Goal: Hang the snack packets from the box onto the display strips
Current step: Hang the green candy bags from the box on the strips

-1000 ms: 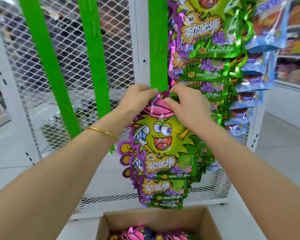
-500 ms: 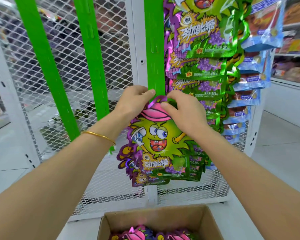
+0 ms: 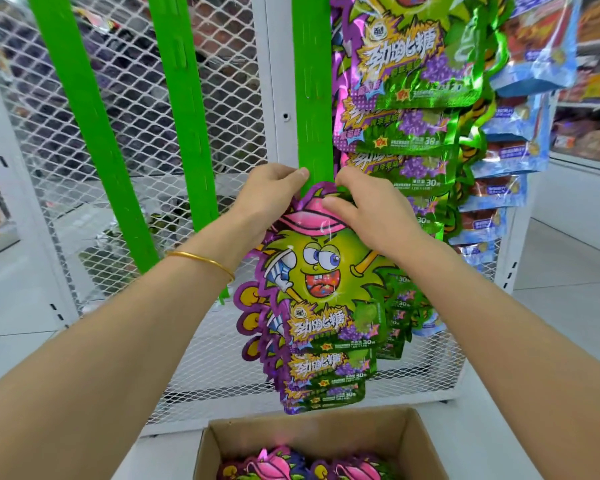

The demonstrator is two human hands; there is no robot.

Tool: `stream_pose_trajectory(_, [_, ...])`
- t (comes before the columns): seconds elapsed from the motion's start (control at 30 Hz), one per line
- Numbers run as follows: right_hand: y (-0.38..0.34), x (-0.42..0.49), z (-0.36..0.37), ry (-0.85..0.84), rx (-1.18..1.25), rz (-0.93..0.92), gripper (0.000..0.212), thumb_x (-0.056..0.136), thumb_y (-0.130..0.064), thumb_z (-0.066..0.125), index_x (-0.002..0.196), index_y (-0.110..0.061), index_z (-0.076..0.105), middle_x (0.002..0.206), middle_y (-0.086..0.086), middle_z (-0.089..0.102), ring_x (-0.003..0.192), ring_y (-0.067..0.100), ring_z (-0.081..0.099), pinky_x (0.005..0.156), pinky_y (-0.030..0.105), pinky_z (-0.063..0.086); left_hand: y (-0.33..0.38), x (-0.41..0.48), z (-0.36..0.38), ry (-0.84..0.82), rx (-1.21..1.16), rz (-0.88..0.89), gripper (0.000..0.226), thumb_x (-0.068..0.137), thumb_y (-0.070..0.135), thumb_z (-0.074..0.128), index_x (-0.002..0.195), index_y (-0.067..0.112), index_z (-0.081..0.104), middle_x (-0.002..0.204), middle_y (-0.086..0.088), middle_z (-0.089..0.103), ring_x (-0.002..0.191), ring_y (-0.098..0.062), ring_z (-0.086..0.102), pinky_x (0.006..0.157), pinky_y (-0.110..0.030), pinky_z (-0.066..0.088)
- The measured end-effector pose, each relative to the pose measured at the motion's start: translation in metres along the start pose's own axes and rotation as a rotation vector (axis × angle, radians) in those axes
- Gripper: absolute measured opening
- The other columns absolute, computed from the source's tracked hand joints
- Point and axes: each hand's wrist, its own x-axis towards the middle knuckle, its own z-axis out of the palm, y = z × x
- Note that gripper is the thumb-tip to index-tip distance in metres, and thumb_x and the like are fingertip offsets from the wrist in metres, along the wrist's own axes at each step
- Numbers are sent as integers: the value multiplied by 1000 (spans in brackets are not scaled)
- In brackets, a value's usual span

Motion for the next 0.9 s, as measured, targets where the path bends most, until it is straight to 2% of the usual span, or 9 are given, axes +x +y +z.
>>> stream_pose_trajectory(0.07, [2, 0, 1, -37, 27, 7, 33, 92, -42, 51, 107, -13, 48, 100, 13, 63, 93, 33, 57, 72, 39, 44, -1, 1, 1, 11, -1, -8, 33, 95, 30, 49, 66, 13, 54, 70, 3, 55, 65, -3, 46, 60, -15, 34])
stream_pose_trajectory(0.17, [4, -4, 7, -91, 20, 11, 34, 92, -41, 51, 108, -12, 47, 95, 12, 60, 91, 31, 57, 71, 38, 43, -3, 2, 1, 32, -60, 5, 25, 95, 27, 50, 89, 6, 63, 63, -3, 52, 56, -10, 46, 56, -21, 38])
stream_pose_trajectory(0.27, [6, -14, 15, -129, 14, 27, 37, 91, -43, 51, 106, -10, 44, 95, 12, 61, 89, 32, 58, 67, 36, 42, -6, -1, -1, 39, -98, 20, 26, 94, 26, 51, 105, 4, 60, 63, -4, 54, 53, -12, 54, 52, -12, 44])
stream_pose_trajectory(0.4, [5, -29, 21, -35, -7, 62, 40, 91, -42, 51, 114, -10, 43, 106, 10, 60, 93, 31, 59, 73, 38, 47, -14, -12, -1, 74, 43, 115, 31, 93, 26, 52, 120, 11, 55, 86, -4, 67, 80, -15, 64, 70, -20, 47])
stream_pose_trajectory(0.5, [9, -52, 23, 131, -74, 62, 41, 90, -26, 57, 125, -11, 45, 120, 8, 52, 106, 27, 53, 78, 33, 42, -33, -28, 2, 153, 130, 192, 40, 90, 22, 56, 129, 18, 47, 114, 1, 63, 106, -11, 57, 88, -24, 41])
stream_pose_trajectory(0.6, [18, -94, 36, 252, -38, 49, 34, 86, -13, 60, 119, -10, 53, 114, 8, 55, 103, 29, 54, 82, 37, 45, -67, -55, 11, 221, 131, 249, 41, 86, 18, 60, 125, 18, 50, 114, 4, 61, 108, -5, 54, 91, -27, 43])
stream_pose_trajectory(0.67, [27, -129, 57, 147, 75, 120, 29, 87, -10, 57, 115, -12, 54, 110, 6, 55, 95, 25, 57, 76, 40, 49, -97, -83, 23, 176, 103, 229, 37, 85, 20, 57, 122, 19, 52, 110, 7, 61, 107, -4, 54, 90, -24, 42])
stream_pose_trajectory(0.73, [42, -167, 89, -114, 162, 233, 26, 90, -10, 53, 116, -13, 54, 111, 5, 53, 91, 22, 58, 77, 41, 49, -130, -117, 38, 45, 138, 147, 36, 87, 19, 56, 123, 17, 51, 110, 6, 60, 108, -5, 52, 91, -21, 38])
stream_pose_trajectory(0.9, [109, -255, 189, -725, 127, 610, 36, 88, -18, 58, 123, -7, 51, 124, 14, 56, 112, 28, 54, 93, 31, 40, -192, -166, 71, -312, 217, -105, 39, 88, 4, 55, 127, 6, 49, 121, -8, 59, 113, -18, 54, 85, -12, 34])
